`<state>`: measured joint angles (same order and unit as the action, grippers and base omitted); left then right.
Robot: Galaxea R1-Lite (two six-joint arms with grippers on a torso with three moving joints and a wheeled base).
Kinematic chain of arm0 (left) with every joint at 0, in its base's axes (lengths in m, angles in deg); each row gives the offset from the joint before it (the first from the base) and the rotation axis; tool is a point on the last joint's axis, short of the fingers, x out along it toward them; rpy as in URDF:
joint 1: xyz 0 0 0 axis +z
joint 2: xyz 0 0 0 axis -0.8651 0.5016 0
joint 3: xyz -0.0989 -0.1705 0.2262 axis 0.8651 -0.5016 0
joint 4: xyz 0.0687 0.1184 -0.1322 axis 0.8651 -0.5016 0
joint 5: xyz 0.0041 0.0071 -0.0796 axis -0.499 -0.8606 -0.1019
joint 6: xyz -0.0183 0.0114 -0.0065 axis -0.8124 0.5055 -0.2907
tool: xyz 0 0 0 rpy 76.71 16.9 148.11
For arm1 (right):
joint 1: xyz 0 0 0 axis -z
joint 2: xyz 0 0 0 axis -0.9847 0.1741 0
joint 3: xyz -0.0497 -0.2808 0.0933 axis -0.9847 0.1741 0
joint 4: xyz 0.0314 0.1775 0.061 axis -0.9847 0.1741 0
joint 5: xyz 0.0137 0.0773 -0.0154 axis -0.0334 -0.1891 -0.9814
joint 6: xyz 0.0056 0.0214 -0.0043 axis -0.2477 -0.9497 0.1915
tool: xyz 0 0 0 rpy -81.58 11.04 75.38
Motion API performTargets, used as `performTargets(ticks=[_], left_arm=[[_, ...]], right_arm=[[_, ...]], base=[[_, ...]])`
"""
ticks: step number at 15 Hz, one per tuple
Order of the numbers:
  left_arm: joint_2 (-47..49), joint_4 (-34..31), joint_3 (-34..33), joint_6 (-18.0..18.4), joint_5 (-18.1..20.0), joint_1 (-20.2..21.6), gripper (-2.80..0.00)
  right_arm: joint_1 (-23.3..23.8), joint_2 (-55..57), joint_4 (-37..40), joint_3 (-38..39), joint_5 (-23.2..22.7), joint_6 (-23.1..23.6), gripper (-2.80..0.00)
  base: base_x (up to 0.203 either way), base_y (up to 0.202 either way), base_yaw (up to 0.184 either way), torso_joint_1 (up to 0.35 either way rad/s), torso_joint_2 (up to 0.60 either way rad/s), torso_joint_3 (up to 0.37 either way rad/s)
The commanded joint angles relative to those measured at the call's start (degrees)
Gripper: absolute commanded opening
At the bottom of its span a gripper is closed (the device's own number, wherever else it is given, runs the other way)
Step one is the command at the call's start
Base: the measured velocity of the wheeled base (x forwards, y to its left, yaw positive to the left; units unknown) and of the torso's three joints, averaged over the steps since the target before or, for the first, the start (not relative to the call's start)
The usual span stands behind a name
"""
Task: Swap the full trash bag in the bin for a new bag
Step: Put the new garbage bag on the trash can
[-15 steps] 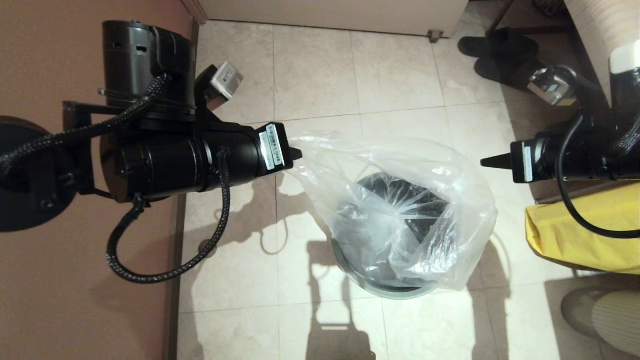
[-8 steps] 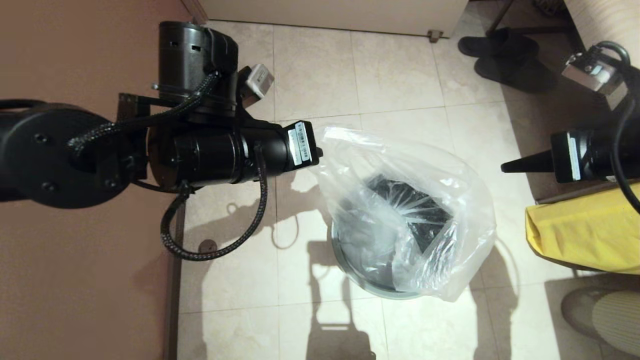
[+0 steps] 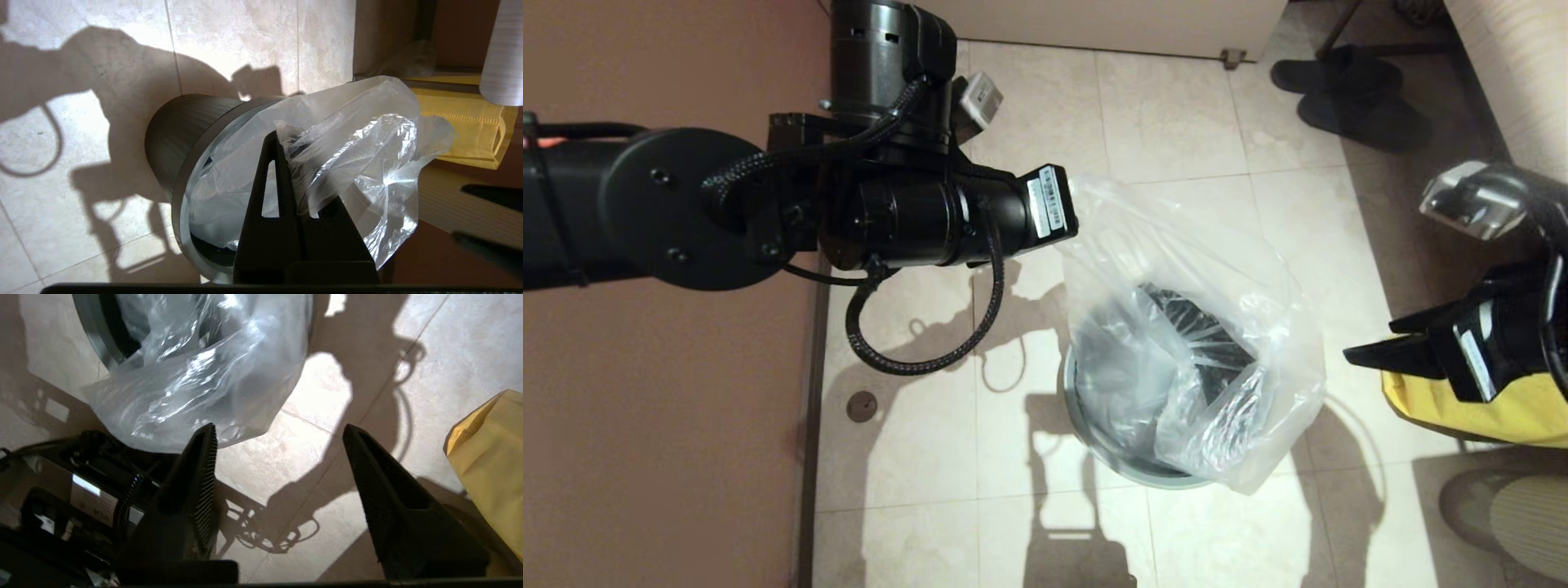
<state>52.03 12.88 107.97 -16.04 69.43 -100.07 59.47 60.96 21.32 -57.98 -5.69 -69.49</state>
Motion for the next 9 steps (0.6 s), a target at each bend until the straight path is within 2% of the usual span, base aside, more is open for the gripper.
performTargets(ticks=[1, 3, 5, 9], left_arm=[[0.56, 0.04, 0.79, -0.09, -0.02, -0.31, -2.80], [0.72, -0.05, 1.07, -0.07, -0.02, -0.59, -2.80], [0.53, -0.03, 1.09, -0.07, -0.02, -1.04, -2.80], [-0.46, -0.05, 1.07, -0.07, -0.02, -1.04, -2.80]], right_arm=[[-3.55, 1.10, -0.94, 1.25, 0.99, 0.26, 0.00], [-6.00, 3.36, -7.06, 1.36, 1.64, 0.22, 0.00], [-7.66, 5.11, -10.07, 1.38, 3.80, 0.23, 0.00], [-8.15, 10.16, -17.86, 1.38, 8.13, 0.65, 0.00]], base=[[0.000, 0.000, 0.000, 0.000, 0.00, 0.000], [0.000, 0.000, 0.000, 0.000, 0.00, 0.000], [0.000, 0.000, 0.000, 0.000, 0.00, 0.000], [0.000, 0.000, 0.000, 0.000, 0.00, 0.000]])
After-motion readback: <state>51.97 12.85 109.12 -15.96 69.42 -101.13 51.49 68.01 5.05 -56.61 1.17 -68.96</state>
